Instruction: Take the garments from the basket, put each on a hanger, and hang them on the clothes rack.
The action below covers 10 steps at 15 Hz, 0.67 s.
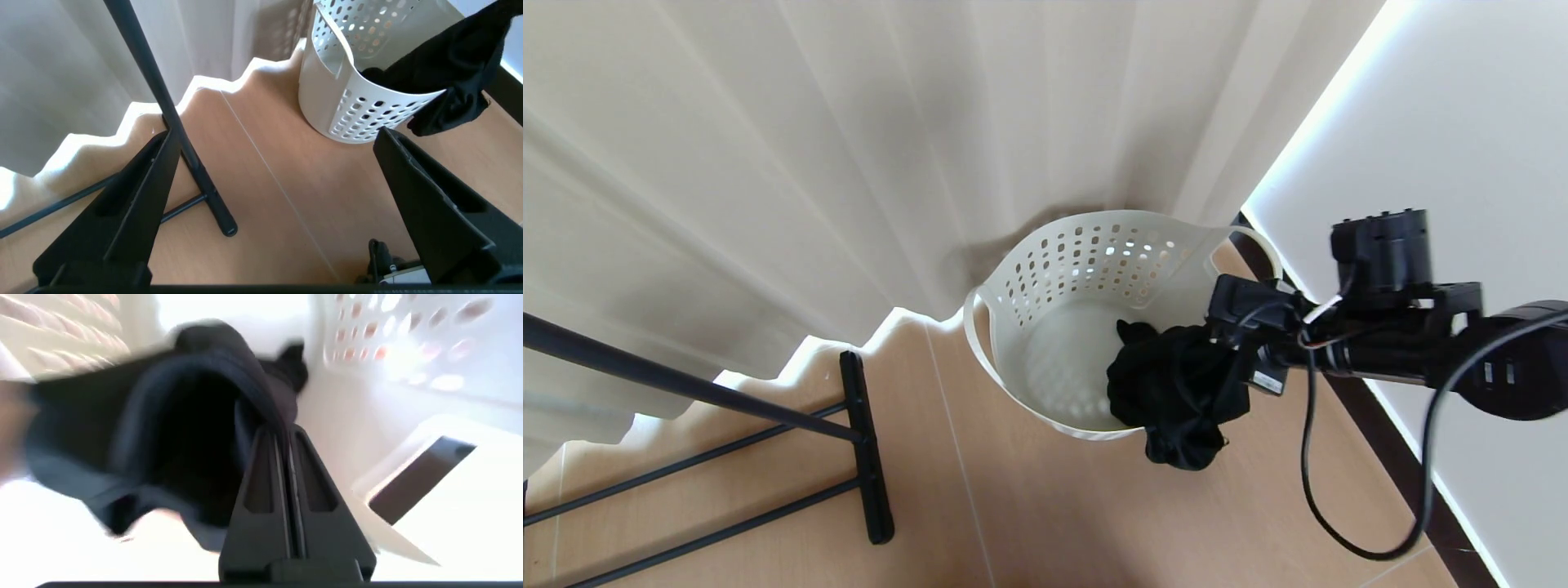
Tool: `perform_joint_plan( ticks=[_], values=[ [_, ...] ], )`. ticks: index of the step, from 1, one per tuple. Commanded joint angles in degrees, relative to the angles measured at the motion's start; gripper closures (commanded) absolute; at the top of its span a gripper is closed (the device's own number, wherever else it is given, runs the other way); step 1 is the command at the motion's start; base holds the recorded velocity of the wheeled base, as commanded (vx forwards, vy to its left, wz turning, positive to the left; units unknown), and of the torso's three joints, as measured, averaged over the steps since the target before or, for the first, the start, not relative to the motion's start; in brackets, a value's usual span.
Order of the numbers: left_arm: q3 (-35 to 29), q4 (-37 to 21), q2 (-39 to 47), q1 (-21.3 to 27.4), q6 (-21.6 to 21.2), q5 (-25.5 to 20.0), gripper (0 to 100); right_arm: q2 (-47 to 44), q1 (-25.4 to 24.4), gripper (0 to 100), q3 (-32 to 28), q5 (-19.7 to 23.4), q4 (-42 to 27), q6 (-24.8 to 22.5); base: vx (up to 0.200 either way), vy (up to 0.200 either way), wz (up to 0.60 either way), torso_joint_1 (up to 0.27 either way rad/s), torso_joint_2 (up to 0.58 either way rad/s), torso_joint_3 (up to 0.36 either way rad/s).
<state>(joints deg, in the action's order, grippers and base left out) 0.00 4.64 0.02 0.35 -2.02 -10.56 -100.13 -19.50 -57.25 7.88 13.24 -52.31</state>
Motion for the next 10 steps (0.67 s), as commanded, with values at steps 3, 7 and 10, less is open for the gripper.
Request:
perform_joint_plan(
  ticks=[3, 7, 10],
  values=[
    [0.0, 0.0, 0.0, 0.0, 0.0, 0.0, 0, 27.8, -5.6, 100, 14.7, 10.4, -0.1, 18.4, 0.000, 0.000, 0.00, 0.000, 0.00, 0.000],
    [0.0, 0.0, 0.0, 0.1, 0.0, 0.0, 0, 38.0, -16.0, 100, 20.9, 9.0, -0.1, 26.6, 0.000, 0.000, 0.00, 0.000, 0.00, 0.000],
    [0.0, 0.0, 0.0, 0.0, 0.0, 0.0, 0, 37.6, -17.0, 100, 20.9, 8.9, 0.0, 26.6, 0.000, 0.000, 0.00, 0.000, 0.00, 0.000]
  ],
)
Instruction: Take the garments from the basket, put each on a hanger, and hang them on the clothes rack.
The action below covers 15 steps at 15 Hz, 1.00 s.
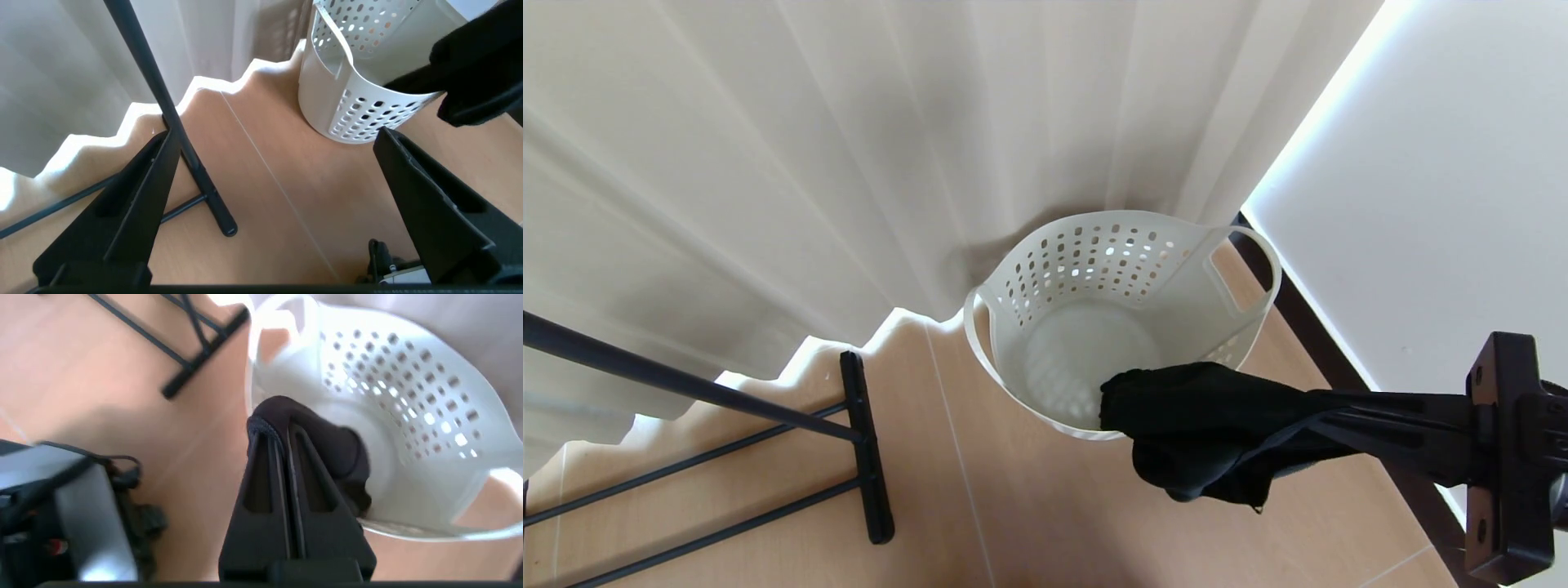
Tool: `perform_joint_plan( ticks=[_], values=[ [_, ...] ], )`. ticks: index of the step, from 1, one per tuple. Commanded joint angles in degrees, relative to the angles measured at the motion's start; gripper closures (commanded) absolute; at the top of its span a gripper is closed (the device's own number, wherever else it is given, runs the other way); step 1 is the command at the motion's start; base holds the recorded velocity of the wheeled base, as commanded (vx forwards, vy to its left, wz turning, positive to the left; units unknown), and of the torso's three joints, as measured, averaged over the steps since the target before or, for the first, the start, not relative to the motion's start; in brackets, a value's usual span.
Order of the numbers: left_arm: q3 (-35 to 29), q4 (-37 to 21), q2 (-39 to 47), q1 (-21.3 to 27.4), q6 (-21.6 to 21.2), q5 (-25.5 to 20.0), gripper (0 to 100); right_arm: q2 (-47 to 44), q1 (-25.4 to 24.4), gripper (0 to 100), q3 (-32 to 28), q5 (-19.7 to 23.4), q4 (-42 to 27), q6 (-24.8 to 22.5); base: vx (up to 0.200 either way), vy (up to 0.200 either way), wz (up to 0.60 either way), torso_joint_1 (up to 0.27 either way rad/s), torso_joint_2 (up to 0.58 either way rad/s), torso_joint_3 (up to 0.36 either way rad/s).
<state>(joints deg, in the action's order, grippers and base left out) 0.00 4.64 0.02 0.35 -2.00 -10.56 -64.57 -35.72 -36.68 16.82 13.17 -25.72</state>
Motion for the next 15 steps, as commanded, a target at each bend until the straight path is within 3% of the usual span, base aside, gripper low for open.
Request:
perform_joint_plan(
  ticks=[1, 15],
  values=[
    [0.0, 0.0, 0.0, 0.1, 0.0, 0.0, 0, 1.5, -0.8, 100, 0.4, 0.0, 0.2, 0.1, 0.000, 0.000, 0.00, 0.000, 0.00, 0.000],
    [0.0, 0.0, 0.0, 0.0, -0.1, -0.1, 0, -0.1, 3.2, 100, 1.5, 0.0, 3.9, 0.1, 0.000, 0.000, 0.00, 0.000, 0.00, 0.000]
  ],
)
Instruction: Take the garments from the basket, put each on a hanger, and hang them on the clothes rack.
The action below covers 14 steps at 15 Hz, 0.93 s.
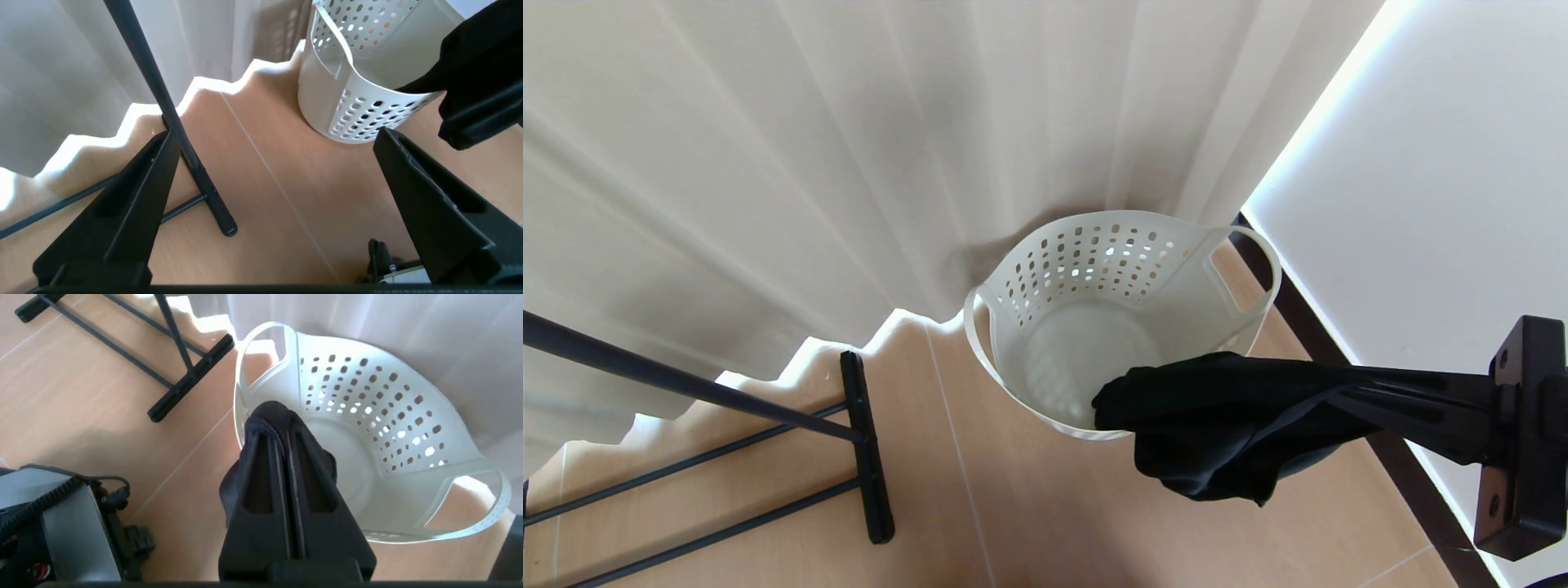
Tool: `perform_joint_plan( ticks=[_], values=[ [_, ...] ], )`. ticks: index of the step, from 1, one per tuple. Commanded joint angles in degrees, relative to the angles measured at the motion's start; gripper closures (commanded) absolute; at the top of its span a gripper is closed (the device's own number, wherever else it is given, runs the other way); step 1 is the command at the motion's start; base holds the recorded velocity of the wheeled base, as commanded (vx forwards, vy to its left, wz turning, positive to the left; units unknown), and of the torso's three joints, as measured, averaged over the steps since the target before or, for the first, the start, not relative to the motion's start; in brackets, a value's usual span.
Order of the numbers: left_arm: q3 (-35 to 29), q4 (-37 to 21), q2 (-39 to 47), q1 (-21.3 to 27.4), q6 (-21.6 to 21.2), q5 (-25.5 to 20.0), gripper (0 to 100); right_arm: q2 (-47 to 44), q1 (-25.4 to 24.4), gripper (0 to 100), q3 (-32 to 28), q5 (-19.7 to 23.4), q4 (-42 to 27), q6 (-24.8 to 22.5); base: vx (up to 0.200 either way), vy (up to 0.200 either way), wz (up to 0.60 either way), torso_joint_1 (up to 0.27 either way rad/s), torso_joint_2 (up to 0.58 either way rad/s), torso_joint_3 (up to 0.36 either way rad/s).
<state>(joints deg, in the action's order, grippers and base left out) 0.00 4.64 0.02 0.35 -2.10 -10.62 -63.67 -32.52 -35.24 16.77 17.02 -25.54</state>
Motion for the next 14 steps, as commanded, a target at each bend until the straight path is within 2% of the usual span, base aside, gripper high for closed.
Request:
perform_joint_plan(
  ticks=[1, 10, 14],
  values=[
    [0.0, 0.0, 0.0, 0.1, 0.0, 0.0, 0, -1.1, 0.0, 100, 0.1, 0.0, 0.0, 0.0, 0.000, 0.000, 0.00, 0.000, 0.00, 0.000],
    [0.0, 0.0, 0.0, 0.0, 0.1, 0.0, 0, -1.9, 0.2, 100, 0.2, 0.1, 0.9, 0.1, 0.000, 0.000, 0.00, 0.003, 0.00, 0.171],
    [0.0, 0.0, 0.0, 0.0, 0.3, -0.1, 0, -2.0, 0.5, 100, 1.1, 0.1, 4.0, 0.1, 0.000, 0.000, 0.00, 0.002, 0.00, 0.200]
  ],
)
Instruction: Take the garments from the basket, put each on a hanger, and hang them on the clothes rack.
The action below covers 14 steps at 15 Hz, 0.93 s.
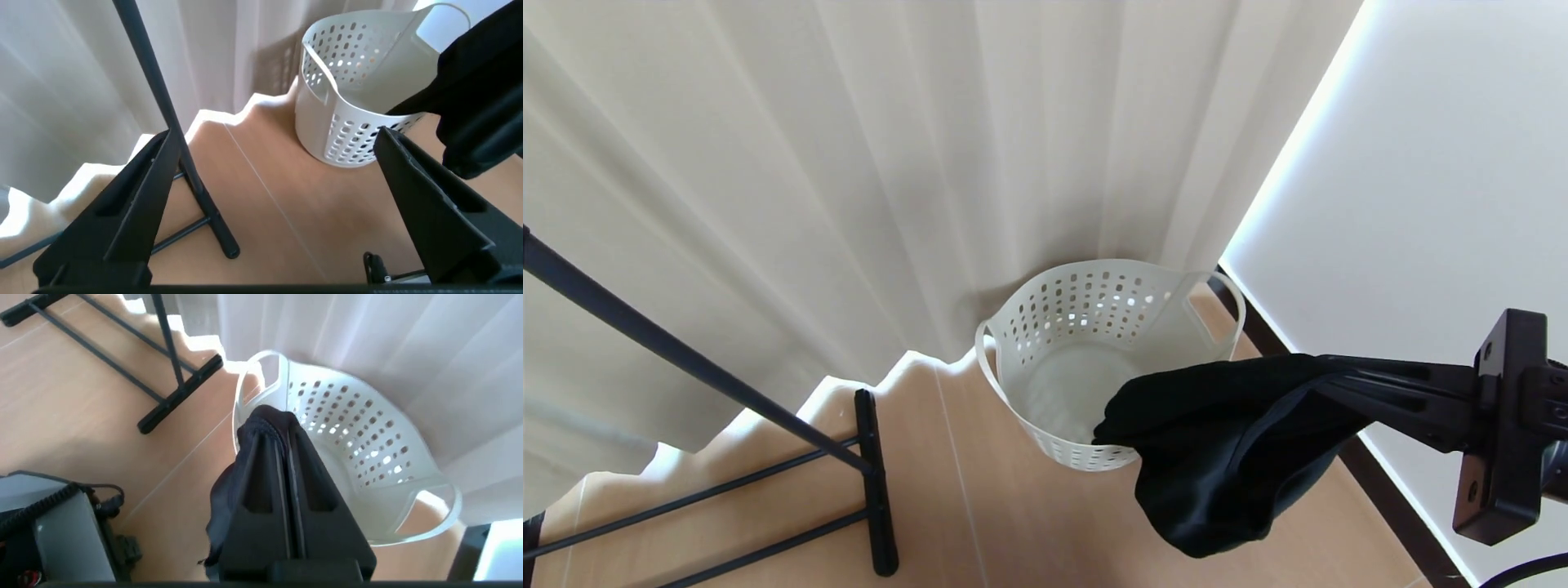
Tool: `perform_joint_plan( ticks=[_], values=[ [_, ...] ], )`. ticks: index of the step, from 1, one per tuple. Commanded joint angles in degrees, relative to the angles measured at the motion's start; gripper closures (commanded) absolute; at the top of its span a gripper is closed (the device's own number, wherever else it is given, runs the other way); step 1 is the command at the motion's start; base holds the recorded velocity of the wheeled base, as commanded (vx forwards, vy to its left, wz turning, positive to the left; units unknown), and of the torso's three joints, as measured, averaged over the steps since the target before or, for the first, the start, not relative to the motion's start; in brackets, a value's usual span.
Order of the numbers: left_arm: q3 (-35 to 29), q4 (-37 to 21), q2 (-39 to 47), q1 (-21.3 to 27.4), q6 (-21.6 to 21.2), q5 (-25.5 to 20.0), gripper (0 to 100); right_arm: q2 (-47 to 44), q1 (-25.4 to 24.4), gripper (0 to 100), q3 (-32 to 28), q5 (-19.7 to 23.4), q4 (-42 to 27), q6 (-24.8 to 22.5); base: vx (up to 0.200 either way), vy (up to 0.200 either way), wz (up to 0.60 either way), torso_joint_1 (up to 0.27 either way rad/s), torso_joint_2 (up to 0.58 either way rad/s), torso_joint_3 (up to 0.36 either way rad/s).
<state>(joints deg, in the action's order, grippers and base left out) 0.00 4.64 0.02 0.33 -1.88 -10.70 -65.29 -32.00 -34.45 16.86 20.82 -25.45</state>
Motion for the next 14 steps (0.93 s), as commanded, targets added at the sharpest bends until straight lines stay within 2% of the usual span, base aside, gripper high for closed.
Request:
perform_joint_plan(
  ticks=[1, 6, 8, 14],
  values=[
    [0.0, 0.0, 0.0, 0.0, 0.0, 0.1, 0, -0.4, 0.0, 100, 0.4, 0.0, 0.5, 0.1, 0.000, 0.000, 0.00, 0.007, 0.00, 0.203],
    [0.0, 0.0, 0.0, 0.0, -0.1, 0.0, 0, -6.3, 4.4, 100, 0.3, 0.1, 5.5, 0.0, 0.000, 0.000, 0.00, 0.001, 0.00, 0.203],
    [0.0, 0.0, 0.0, 0.0, -0.1, 0.0, 0, -6.8, 4.8, 100, 0.8, 0.2, 7.5, 0.0, 0.000, 0.000, 0.00, 0.012, 0.00, 0.198],
    [0.0, 0.0, 0.0, 0.0, 0.0, 0.1, 0, -6.8, 5.0, 100, 0.5, 0.1, 7.6, 0.0, 0.000, 0.000, 0.00, 0.020, -0.33, -0.109]
  ],
)
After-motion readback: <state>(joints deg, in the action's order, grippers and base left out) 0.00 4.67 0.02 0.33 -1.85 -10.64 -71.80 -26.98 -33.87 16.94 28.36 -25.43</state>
